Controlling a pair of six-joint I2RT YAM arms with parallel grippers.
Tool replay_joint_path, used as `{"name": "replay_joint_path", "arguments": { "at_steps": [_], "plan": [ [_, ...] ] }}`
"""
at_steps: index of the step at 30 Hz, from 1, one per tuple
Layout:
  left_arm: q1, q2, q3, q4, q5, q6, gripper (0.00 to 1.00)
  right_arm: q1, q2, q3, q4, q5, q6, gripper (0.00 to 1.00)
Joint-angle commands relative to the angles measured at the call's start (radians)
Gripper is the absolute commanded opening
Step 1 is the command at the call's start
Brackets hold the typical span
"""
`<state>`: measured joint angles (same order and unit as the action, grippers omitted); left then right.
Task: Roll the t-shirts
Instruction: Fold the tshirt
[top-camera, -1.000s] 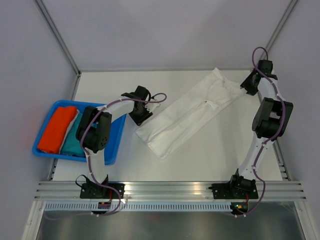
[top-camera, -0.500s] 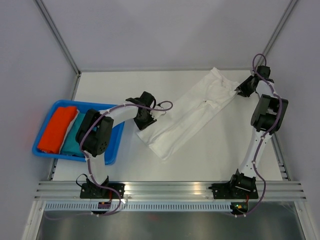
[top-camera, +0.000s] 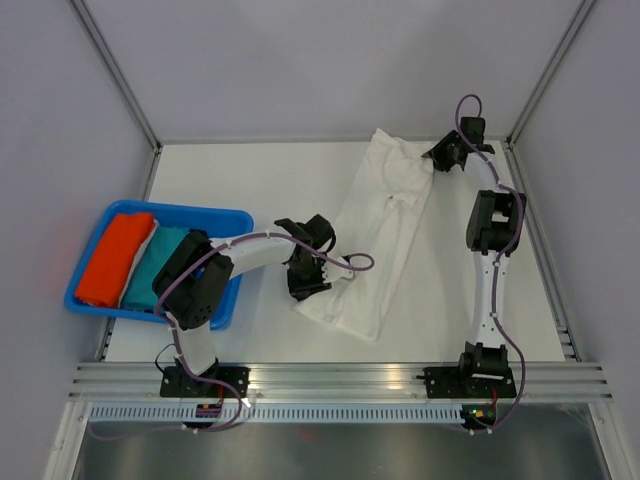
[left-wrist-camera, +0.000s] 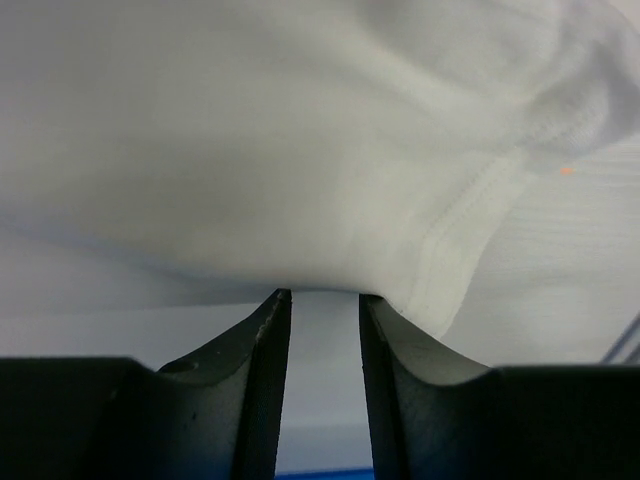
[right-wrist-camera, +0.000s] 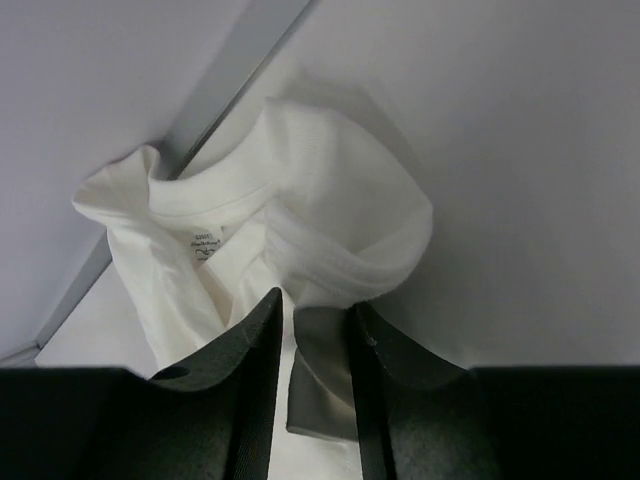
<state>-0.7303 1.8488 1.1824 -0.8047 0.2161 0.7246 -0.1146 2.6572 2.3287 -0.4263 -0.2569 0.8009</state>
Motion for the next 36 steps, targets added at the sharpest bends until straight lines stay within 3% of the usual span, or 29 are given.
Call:
{"name": "replay_joint_path", "arguments": {
  "at_steps": [1,5,13,19,24,26,33,36],
  "plan": [
    [-0.099,0.050,-0.098,-0.079,0.222,0.056,0.40,0.058,0.043,0.104,0.055,-0.010,0.050,0.38],
    [-0.112,-0.009,-0.119,-0.077,0.287,0.046,0.40,0.053,0.014,0.080,0.047,0.034,-0.012,0.43],
    [-0.098,-0.143,-0.080,-0.102,0.154,-0.056,0.43,0.018,-0.065,0.087,0.015,0.076,-0.135,0.53],
    [0.037,-0.171,0.148,-0.067,0.010,-0.220,0.44,0.015,-0.173,0.052,-0.012,0.099,-0.258,0.61],
    [0.193,-0.076,0.266,-0.028,-0.064,-0.306,0.41,0.015,-0.321,-0.049,-0.063,0.099,-0.324,0.63],
    [0.268,-0.036,0.296,-0.027,-0.075,-0.335,0.40,0.016,-0.418,-0.181,-0.075,0.116,-0.333,0.61],
    [0.368,0.055,0.299,0.064,-0.178,-0.344,0.38,0.055,-0.718,-0.743,-0.002,0.111,-0.377,0.55],
    [0.411,0.082,0.327,0.091,-0.199,-0.346,0.37,0.079,-0.812,-0.894,0.040,0.128,-0.402,0.54]
  ]
}}
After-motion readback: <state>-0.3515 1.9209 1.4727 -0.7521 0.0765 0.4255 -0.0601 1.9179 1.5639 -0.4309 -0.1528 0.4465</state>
